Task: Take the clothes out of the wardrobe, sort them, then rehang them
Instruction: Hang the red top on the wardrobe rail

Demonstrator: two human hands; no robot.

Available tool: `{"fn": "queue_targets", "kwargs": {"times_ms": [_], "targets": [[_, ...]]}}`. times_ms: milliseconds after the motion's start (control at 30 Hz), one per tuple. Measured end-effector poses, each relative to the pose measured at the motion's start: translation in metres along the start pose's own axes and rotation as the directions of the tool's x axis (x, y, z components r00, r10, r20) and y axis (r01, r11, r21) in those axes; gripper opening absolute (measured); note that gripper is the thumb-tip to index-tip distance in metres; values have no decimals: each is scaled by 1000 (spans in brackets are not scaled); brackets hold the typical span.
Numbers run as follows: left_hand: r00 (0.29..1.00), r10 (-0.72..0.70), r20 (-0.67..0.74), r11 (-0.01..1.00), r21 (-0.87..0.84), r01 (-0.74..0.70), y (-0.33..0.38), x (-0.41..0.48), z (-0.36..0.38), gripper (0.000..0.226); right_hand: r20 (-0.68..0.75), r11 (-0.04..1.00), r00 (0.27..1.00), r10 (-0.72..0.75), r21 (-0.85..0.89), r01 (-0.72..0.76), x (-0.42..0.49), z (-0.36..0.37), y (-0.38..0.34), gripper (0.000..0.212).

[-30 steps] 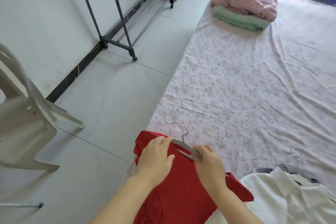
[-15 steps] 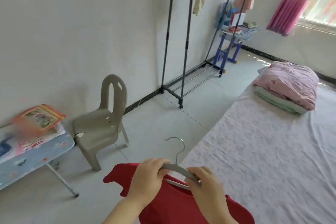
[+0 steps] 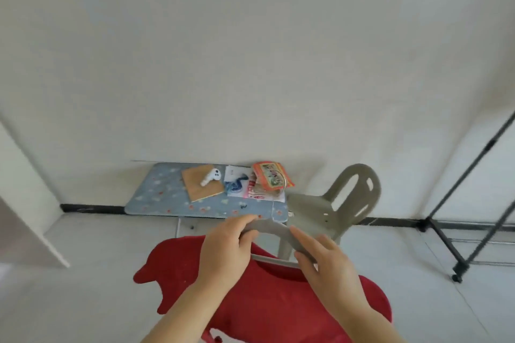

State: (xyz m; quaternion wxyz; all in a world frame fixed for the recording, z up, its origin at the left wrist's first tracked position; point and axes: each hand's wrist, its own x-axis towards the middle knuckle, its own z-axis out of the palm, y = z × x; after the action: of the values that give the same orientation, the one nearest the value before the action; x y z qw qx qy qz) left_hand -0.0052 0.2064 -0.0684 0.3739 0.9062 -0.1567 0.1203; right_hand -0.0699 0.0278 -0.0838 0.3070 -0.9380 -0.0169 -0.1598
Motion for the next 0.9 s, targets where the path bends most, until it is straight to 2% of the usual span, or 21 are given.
{"fn": "queue_targets", "kwargs": {"times_ms": [167,300,400,667,900], "targets": [[961,-68,-269,995,56,87,-76,7,-101,30,2,958,960,-281,54,280,73,57,-94,52],[913,-115,-391,984,81,159,-141,10,-182,28,19,889,892,-452,88,449,127,110,-178,49],[885,-129,-446,969,132,208,-184,11,-243,30,59,842,845,-532,145,520,160,154,-241,48],[797,-141,-587,903,254,347,-278,12,-380,36,49,715,726,-686,228,661,226,249,-401,45],[674,-157,-722,825,278,491,-347,30,-471,38,28,533,559,-829,347,772,289,325,-513,46]]}}
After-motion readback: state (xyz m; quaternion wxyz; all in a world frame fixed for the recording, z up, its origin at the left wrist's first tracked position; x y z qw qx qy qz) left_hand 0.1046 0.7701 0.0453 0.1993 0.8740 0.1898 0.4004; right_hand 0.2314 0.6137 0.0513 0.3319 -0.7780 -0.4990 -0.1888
